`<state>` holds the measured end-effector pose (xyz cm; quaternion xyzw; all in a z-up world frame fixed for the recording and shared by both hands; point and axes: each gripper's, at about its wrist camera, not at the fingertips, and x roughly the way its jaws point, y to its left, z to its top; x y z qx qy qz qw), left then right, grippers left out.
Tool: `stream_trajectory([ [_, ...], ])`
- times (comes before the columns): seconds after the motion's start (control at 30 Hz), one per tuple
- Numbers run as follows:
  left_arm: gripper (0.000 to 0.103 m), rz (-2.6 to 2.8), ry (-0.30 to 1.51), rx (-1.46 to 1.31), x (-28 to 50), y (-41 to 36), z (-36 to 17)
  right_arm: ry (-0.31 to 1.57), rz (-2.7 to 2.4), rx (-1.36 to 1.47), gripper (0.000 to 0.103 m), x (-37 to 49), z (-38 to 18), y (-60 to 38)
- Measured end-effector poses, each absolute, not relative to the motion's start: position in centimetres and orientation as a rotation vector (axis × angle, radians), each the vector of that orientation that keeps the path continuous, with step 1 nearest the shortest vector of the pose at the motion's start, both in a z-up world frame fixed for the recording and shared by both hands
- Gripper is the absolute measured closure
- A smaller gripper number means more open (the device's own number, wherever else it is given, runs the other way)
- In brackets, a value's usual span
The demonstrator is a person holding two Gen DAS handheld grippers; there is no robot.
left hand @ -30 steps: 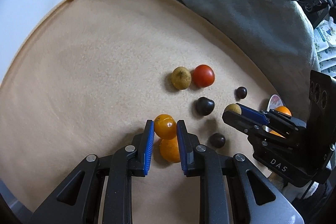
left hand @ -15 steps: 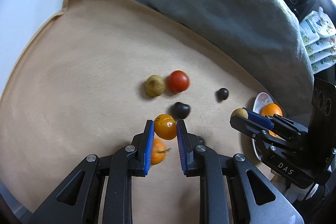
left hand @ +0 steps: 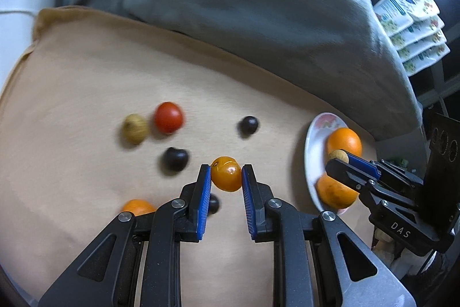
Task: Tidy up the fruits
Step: 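Carry both fruits onto the floral plate and open both grippers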
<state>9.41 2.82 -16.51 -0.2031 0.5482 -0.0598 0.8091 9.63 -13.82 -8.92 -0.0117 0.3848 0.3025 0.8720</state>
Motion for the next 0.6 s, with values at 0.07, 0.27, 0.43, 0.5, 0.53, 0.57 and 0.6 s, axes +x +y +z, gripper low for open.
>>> stream_trajectory([
  [0.07,0.083,-0.151,1.175,-0.418,9.8,1.8,-16.4,0.798,0.610,-0.012,0.076,9.2,-8.8,-15.1],
  [0.27,0.083,-0.222,1.182,-0.350,11.0,-1.7,-16.1,0.788,0.542,0.042,0.076,8.5,-8.7,-19.0],
  [0.43,0.083,-0.283,1.184,-0.276,12.0,-4.5,-15.4,0.784,0.479,0.089,0.076,8.1,-9.3,-22.2],
  [0.5,0.083,-0.301,1.186,-0.259,12.3,-5.4,-15.2,0.785,0.460,0.109,0.076,8.0,-9.5,-23.2],
  [0.53,0.083,-0.311,1.187,-0.248,12.4,-5.9,-15.0,0.786,0.446,0.122,0.076,7.9,-9.7,-24.0],
  [0.57,0.083,-0.322,1.189,-0.233,12.6,-6.4,-14.9,0.787,0.437,0.131,0.076,7.9,-9.8,-24.5],
  [0.6,0.083,-0.330,1.191,-0.218,12.7,-7.0,-14.9,0.789,0.429,0.140,0.076,7.9,-10.0,-25.0],
])
